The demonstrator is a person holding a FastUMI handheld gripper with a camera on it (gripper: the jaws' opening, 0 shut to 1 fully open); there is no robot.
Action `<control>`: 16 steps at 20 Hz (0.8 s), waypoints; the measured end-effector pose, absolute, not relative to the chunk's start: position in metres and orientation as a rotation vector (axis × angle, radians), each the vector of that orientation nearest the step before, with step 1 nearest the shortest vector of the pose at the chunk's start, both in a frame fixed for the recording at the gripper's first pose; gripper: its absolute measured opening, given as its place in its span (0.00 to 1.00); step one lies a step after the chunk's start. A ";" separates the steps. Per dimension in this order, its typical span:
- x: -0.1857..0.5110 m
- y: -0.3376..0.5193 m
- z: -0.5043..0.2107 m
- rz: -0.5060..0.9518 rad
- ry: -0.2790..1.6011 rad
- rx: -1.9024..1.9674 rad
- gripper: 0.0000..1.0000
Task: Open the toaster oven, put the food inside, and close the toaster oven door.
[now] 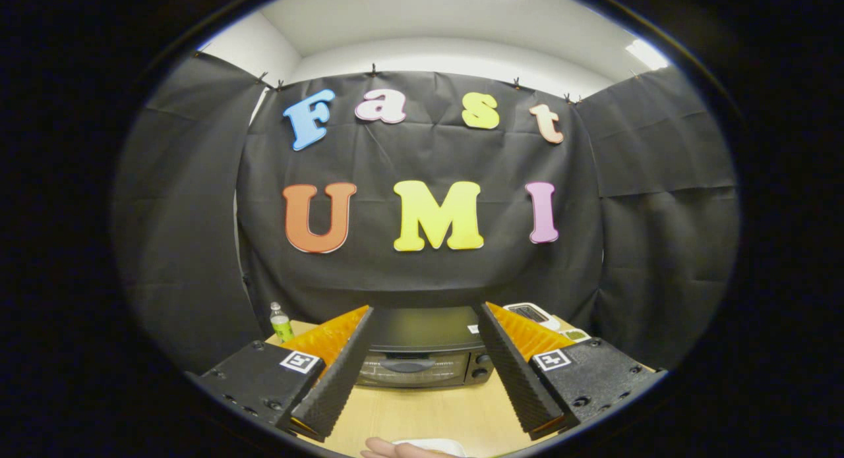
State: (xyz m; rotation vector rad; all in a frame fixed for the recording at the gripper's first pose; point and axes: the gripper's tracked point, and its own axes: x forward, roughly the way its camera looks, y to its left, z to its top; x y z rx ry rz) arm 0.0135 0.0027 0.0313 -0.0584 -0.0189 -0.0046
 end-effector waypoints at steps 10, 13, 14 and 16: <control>0.094 0.027 -0.031 0.043 0.107 -0.072 1.00; 0.122 0.025 -0.063 0.034 0.161 -0.088 1.00; 0.131 0.029 -0.076 0.058 0.195 -0.075 1.00; 0.149 0.029 -0.097 0.076 0.242 -0.056 1.00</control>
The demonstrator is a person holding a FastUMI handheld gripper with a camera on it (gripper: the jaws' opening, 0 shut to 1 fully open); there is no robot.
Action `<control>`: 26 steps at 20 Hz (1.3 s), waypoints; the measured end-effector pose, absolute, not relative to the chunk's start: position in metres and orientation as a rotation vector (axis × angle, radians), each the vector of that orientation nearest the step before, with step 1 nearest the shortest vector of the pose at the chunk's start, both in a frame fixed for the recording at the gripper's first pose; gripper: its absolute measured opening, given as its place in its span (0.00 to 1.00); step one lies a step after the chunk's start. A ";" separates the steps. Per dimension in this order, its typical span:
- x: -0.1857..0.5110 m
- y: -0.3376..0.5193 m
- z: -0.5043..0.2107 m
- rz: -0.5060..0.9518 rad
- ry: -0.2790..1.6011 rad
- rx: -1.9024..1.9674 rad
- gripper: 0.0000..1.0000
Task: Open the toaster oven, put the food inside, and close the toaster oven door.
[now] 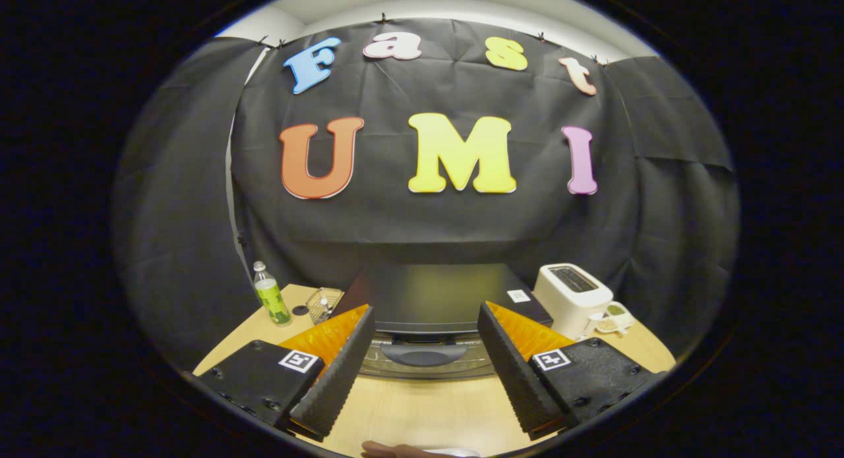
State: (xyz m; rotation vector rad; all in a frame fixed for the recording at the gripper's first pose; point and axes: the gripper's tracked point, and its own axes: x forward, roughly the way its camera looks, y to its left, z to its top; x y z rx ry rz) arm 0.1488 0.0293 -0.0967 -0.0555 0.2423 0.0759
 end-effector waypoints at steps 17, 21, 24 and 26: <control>0.212 0.021 -0.179 0.035 0.334 -0.075 1.00; 0.204 0.021 -0.182 0.034 0.316 -0.061 1.00; 0.185 0.017 -0.189 0.030 0.328 -0.055 1.00; 0.173 0.014 -0.196 0.022 0.347 -0.044 1.00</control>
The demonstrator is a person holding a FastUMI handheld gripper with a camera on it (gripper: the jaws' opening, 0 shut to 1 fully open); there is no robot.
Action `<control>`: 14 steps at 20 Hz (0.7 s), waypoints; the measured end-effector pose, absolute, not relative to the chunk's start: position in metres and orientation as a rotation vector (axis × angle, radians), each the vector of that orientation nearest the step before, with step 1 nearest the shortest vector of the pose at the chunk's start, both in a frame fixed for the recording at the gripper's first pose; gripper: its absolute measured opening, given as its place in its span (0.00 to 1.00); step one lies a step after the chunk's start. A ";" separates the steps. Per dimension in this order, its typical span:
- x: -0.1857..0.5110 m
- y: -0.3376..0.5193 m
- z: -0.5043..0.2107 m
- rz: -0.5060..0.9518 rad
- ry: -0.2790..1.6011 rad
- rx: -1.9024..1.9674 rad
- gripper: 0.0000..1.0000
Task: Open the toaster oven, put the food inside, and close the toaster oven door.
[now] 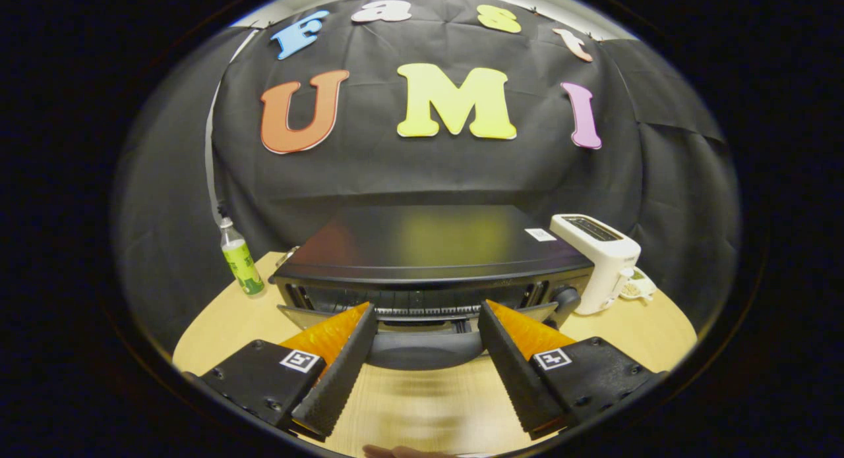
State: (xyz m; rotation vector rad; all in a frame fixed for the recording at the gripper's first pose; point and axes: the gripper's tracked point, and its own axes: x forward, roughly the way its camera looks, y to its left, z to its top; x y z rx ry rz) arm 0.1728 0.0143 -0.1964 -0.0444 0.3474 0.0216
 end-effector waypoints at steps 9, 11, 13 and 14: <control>0.112 0.007 -0.247 0.023 0.405 -0.082 1.00; 0.103 0.007 -0.262 0.028 0.436 -0.088 1.00; 0.097 0.008 -0.273 0.040 0.460 -0.120 1.00; 0.094 0.008 -0.279 0.044 0.479 -0.125 1.00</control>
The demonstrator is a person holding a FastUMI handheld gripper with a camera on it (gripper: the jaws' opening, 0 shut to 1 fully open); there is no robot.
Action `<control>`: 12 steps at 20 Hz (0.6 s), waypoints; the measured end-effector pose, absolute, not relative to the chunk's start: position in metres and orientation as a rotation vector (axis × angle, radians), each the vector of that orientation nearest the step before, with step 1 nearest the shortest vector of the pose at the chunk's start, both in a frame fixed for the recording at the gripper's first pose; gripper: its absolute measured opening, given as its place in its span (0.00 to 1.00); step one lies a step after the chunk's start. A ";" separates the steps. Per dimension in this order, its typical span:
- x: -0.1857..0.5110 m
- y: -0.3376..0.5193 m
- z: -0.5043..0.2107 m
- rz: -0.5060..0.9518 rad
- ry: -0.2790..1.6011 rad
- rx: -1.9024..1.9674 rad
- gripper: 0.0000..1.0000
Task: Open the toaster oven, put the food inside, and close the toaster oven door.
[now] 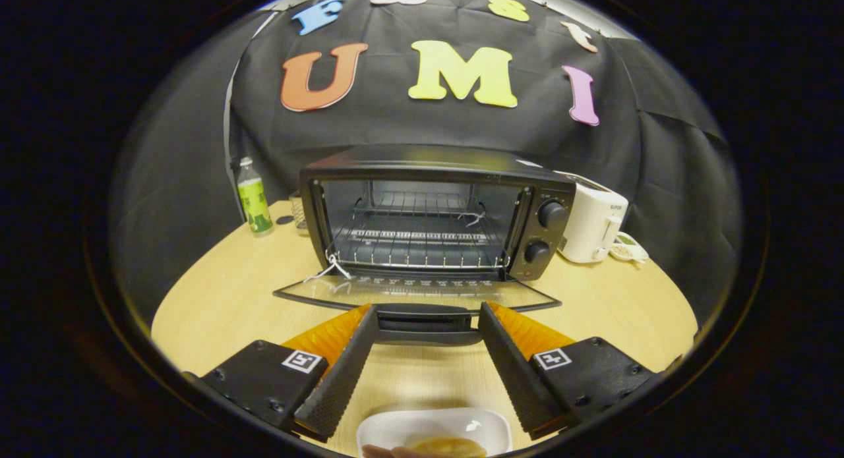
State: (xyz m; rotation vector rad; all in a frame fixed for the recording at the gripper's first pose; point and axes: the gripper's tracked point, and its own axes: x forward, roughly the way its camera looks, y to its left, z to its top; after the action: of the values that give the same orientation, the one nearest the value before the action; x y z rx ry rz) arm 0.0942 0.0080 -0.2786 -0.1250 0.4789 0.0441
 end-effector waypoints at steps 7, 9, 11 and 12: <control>0.090 0.011 -0.326 0.030 0.624 -0.099 1.00; 0.082 0.011 -0.326 0.035 0.650 -0.112 1.00; 0.076 0.015 -0.328 0.048 0.665 -0.076 1.00; 0.072 0.015 -0.325 0.050 0.658 -0.066 1.00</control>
State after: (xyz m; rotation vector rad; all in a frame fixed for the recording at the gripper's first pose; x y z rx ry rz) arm 0.0719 0.0146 -0.3250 -0.0665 0.6580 0.0501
